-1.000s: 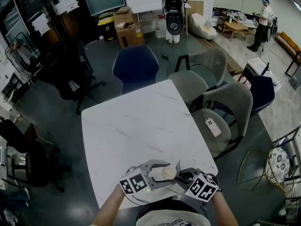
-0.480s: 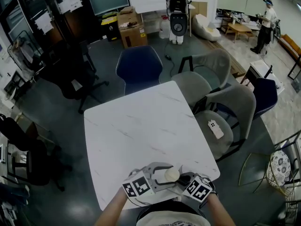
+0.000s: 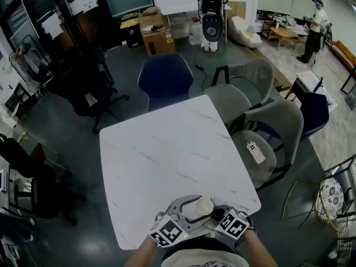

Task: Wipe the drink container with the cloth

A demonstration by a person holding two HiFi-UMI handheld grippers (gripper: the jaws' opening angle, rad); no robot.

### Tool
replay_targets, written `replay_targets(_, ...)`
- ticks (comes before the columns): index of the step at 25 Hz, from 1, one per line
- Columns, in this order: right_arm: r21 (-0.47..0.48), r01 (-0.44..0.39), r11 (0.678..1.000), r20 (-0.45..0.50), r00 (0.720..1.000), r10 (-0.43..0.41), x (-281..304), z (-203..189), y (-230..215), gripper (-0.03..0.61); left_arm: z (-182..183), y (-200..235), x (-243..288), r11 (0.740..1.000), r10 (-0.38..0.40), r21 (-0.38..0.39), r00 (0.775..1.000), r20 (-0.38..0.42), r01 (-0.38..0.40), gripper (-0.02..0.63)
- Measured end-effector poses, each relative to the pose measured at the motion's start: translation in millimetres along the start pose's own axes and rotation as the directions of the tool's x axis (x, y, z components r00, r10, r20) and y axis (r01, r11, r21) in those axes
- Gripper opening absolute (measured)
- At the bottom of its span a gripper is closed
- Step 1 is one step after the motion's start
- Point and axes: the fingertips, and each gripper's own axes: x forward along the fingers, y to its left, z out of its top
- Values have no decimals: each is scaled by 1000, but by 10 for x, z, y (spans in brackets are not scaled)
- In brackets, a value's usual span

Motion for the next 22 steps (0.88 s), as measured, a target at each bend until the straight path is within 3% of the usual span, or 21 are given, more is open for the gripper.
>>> replay_targets(4, 3, 6, 1000, -5, 1000, -6, 8, -6, 12, 46, -39, -12, -15, 987, 139, -84, 990, 15, -137, 285)
replay_targets(8, 3, 16, 1000, -6, 1000, -16, 15, -1, 8, 46, 37, 23, -19, 956, 222, -208, 974, 46, -208, 285)
replay_targets(10, 1, 18, 1000, -8, 1000, -18, 15, -9, 4, 46, 36, 38, -17, 947, 248, -223, 968, 44, -233, 284)
replay_targets(22, -64, 17, 998, -1, 1000, -17, -157, 131, 69, 46, 4, 30, -20, 963, 210, -189, 975, 67, -194, 281)
